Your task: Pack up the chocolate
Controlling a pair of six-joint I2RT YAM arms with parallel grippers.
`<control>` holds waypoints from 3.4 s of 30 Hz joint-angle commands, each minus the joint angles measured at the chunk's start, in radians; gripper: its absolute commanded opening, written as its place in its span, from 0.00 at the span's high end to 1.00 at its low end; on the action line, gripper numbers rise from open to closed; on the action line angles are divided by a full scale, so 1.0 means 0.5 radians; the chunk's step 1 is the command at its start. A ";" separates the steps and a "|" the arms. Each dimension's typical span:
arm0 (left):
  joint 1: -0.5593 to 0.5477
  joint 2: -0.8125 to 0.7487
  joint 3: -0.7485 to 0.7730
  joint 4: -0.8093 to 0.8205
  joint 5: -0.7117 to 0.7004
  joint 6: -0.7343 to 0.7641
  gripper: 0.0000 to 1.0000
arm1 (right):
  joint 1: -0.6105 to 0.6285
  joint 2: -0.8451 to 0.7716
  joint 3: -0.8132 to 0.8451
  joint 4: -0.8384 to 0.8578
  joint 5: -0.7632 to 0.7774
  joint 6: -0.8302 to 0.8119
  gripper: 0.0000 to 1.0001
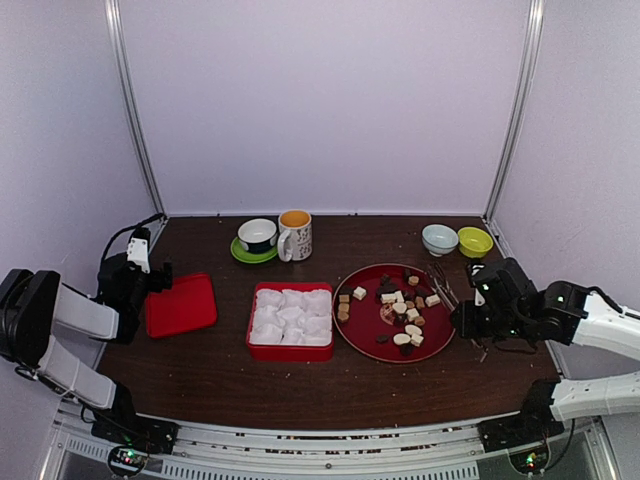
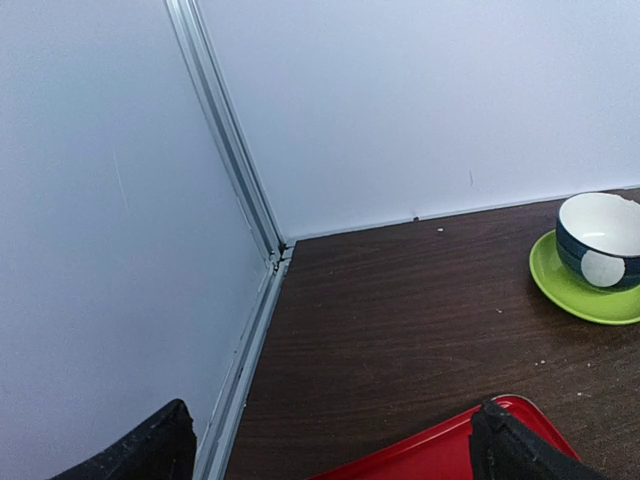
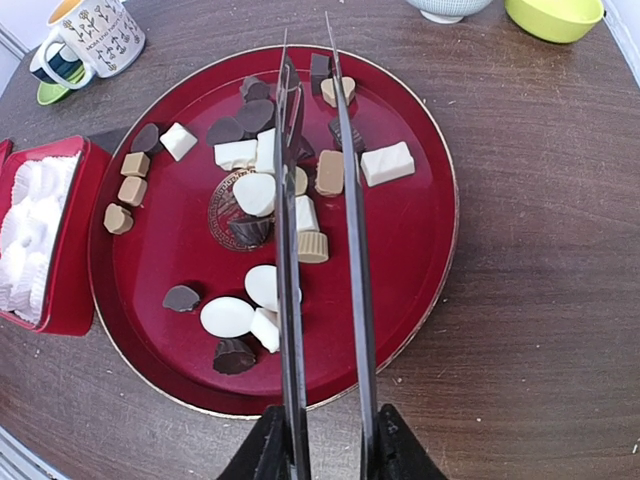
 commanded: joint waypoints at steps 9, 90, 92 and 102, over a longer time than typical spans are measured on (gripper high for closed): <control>0.013 0.012 -0.008 0.128 0.024 -0.009 0.02 | -0.017 0.166 -0.204 0.158 -0.049 0.035 0.72; 0.013 0.012 -0.008 0.129 0.024 -0.007 0.02 | 0.132 0.441 0.114 -0.015 -0.585 -0.024 0.63; 0.013 0.012 -0.009 0.130 0.024 -0.007 0.02 | 0.141 0.464 0.128 -0.030 -0.566 -0.027 0.63; 0.013 0.011 -0.010 0.129 0.024 -0.007 0.02 | 0.177 0.661 0.232 -0.145 -0.451 -0.035 0.62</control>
